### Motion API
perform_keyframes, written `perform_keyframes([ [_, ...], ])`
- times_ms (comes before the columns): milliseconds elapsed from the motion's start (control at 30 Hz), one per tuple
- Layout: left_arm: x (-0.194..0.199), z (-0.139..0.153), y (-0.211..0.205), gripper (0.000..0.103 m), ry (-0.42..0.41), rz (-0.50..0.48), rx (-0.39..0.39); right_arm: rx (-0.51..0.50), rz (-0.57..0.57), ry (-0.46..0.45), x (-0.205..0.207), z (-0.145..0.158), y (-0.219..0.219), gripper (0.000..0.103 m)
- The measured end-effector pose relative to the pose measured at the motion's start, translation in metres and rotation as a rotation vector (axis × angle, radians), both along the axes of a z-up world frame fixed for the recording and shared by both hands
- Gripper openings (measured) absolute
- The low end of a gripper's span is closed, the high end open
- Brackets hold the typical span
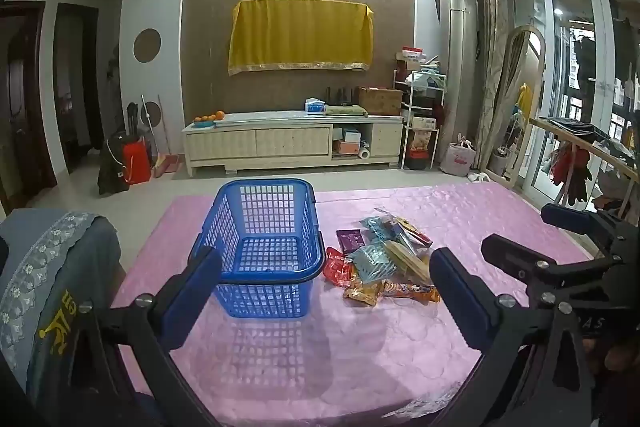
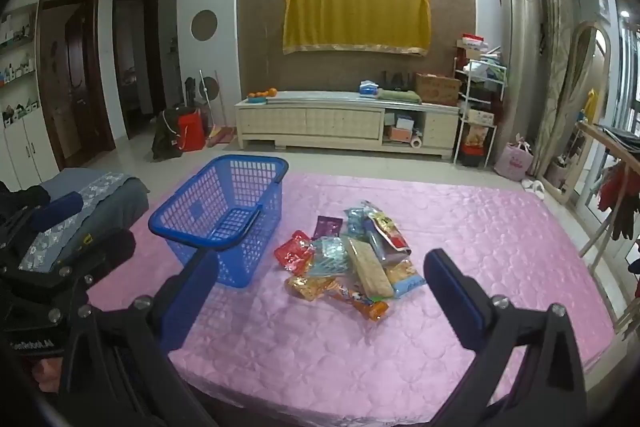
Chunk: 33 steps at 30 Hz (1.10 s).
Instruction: Organize snacks
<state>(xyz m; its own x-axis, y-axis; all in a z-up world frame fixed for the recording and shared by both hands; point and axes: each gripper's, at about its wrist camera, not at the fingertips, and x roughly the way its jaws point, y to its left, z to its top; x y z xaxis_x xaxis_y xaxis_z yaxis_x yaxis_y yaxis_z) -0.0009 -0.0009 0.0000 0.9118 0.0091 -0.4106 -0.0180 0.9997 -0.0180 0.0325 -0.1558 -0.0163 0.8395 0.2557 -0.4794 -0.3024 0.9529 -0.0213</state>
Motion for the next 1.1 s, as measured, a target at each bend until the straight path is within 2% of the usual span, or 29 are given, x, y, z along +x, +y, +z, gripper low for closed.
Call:
perform_keyframes([
  [67, -0.003, -0.001, -0.001, 0.103, -0.002, 0.006, 0.005, -0.036, 0.005, 0.021, 0.0, 0.0, 0.002, 0.103],
  [200, -0.003, -0.005, -0.004, 0.103, 0.006, 0.011, 0.009, -0.023, 0.009, 0.021, -0.001, 0.001, 0.005, 0.103],
  [233, 0.001, -0.005, -0.006, 0.103, 0.011, 0.009, 0.006, 0.016, 0.007, 0.015, -0.003, 0.003, -0.002, 0.103],
  [333, 0.003, -0.001, 0.002, 0.103, 0.018, 0.012, -0.02, 0.018, 0.008, 0.017, -0.005, 0.002, 0.001, 0.103],
  [1100, 0.0, 0.002, -0.001, 0.103, 0.02, -0.011, -0.01, 0.063, 0.038, 0.065, -0.004, 0.005, -0.008, 0.103],
])
